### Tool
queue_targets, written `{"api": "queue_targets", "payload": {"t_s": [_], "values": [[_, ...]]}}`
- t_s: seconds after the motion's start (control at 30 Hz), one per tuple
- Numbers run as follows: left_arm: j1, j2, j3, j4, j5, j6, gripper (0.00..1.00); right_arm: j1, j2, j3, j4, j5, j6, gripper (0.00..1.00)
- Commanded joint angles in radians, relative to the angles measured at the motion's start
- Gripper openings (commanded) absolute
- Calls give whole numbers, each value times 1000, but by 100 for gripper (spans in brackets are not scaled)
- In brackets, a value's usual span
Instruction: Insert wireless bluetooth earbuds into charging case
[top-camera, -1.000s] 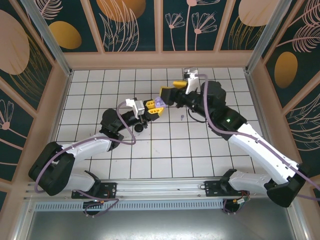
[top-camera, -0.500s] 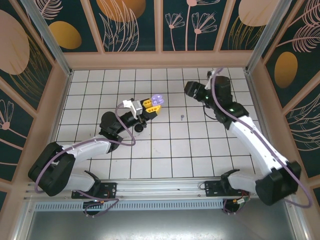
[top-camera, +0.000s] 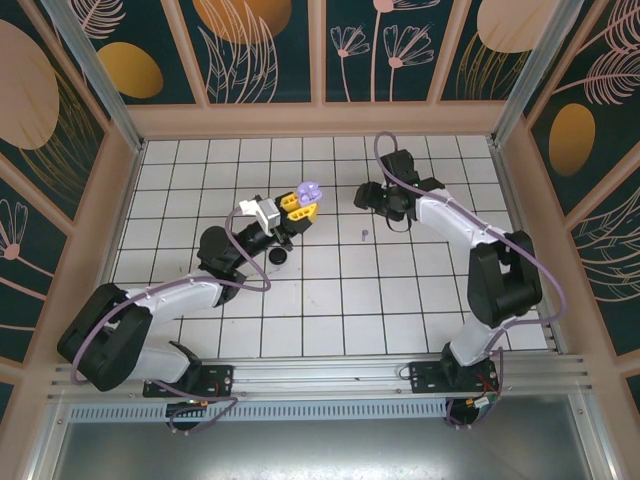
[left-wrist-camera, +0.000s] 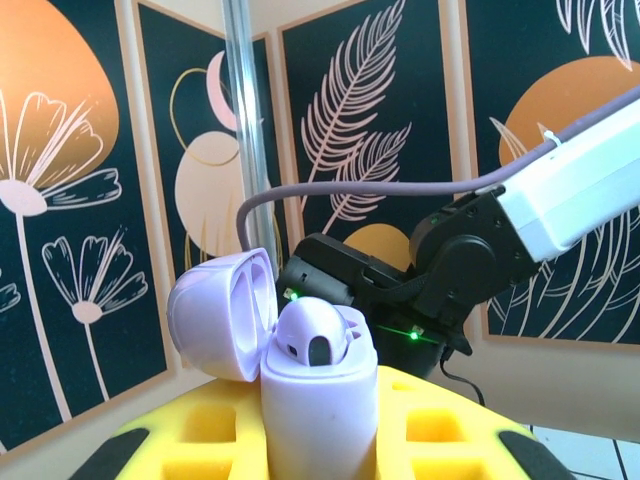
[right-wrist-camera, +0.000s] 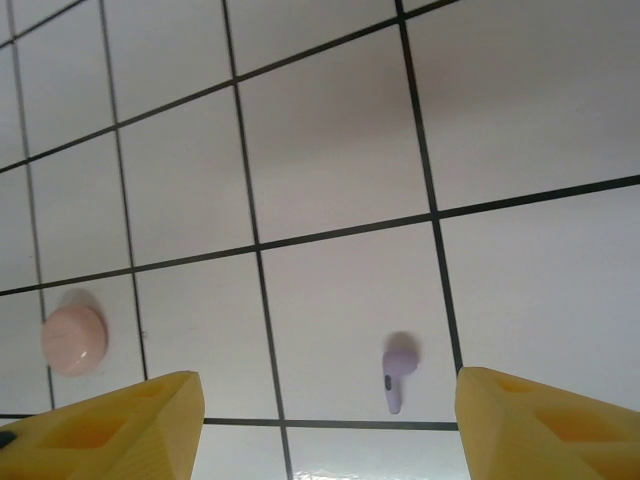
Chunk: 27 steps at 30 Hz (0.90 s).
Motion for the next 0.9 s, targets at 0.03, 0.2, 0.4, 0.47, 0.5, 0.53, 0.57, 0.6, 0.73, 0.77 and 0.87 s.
{"api": "queue_targets", "payload": {"t_s": [0.03,0.2,0.4,0.47,0.5,0.53,0.57,0.6,0.73,0.77,0.87], "values": [[-4,19,-32,85,-22,-15,0,3,52,69,-109,48,-13,65],[-3,29,-58,111,-36,-9,0,26,122,103,-136,54,-7,55],[4,49,-74,148,-41,-10,0,78,209,148,-184,92,9,51],[7,57,-78,168,-41,-20,0,87,227,149,-191,113,19,51],[9,63,-77,178,-41,-26,0,89,232,147,-190,116,24,51],[10,67,-77,184,-40,-30,0,91,238,144,-190,118,27,51],[11,72,-77,190,-38,-33,0,94,243,142,-187,120,30,50],[13,76,-77,195,-35,-38,0,94,249,141,-185,119,34,49],[14,85,-78,208,-30,-46,0,101,277,149,-186,130,39,47],[15,85,-79,210,-29,-46,0,102,286,153,-187,133,40,47],[15,87,-79,211,-26,-47,0,102,304,159,-187,139,40,46]]}}
